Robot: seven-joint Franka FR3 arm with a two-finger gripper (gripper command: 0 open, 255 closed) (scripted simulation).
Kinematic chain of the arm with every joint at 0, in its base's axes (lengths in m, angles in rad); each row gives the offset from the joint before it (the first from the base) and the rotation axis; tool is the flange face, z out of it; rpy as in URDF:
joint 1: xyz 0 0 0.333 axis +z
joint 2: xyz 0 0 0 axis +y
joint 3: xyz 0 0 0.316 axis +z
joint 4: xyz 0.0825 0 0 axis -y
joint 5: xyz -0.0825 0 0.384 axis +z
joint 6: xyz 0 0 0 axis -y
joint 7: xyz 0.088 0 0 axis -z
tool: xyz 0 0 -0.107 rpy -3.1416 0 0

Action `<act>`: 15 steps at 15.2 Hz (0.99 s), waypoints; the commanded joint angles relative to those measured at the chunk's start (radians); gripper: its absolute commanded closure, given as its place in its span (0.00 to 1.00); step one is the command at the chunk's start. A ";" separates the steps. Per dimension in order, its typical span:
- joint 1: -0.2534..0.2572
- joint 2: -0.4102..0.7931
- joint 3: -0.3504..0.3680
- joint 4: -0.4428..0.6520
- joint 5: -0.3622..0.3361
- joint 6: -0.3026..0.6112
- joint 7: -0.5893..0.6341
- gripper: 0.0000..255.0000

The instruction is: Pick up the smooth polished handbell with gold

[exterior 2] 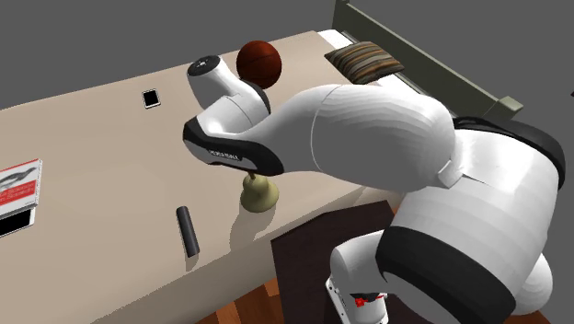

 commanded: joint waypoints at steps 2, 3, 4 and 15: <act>-0.002 0.017 0.008 -0.021 -0.008 0.037 0.012 0.00; -0.002 0.017 0.008 -0.022 -0.008 0.037 0.012 0.00; -0.002 0.018 0.009 -0.020 -0.009 0.036 0.012 1.00; 0.000 0.005 0.003 -0.004 -0.002 0.009 0.004 1.00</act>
